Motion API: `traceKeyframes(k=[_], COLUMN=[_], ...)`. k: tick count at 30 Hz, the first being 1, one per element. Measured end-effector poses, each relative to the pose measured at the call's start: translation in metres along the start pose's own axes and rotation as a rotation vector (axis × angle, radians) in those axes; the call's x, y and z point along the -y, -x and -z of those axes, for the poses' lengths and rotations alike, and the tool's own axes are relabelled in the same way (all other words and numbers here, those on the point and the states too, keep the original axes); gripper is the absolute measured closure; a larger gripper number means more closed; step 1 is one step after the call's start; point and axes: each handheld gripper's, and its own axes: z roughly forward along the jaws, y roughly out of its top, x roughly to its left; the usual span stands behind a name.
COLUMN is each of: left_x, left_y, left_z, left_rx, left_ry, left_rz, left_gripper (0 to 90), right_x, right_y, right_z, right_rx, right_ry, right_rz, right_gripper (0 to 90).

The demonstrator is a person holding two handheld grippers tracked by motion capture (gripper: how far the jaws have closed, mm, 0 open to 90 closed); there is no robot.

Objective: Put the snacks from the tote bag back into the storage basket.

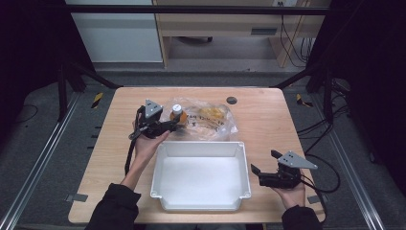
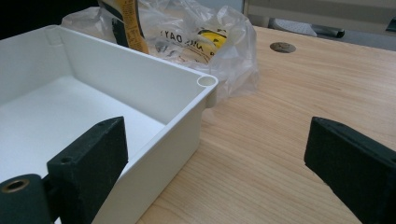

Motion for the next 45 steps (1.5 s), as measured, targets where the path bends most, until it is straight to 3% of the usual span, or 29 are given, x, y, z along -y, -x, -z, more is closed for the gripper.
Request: traceKeyframes(k=[12,24,30,40,45], left_x=[0.004,0.001,0.002,0.0,0.0], left_y=[-0.003,0.004,0.004,0.004,0.004], left_z=[-0.015,-0.028,-0.033,-0.036,-0.039], left_rx=[-0.018,-0.035,-0.033,-0.008,-0.007], left_ry=[-0.01,-0.035,-0.042,-0.039,-0.031], left_rz=[0.008,-0.034,-0.047,-0.043,-0.027], left_gripper=[30.3,36.3,42.0,52.1,52.5], right_x=[0.0,0.0,0.0,0.0,0.0], right_y=[0.0,0.0,0.0,0.0,0.0], right_z=[-0.001,-0.001,-0.001,-0.001,-0.001], right_rx=[-0.001,-0.001,-0.001,-0.002,-0.003], right_ry=[-0.003,-0.003,-0.005,-0.005,-0.007], right_rz=[0.003,0.001,0.002,0.001,-0.001], right_gripper=[6.4,6.4,6.4,6.4,6.4])
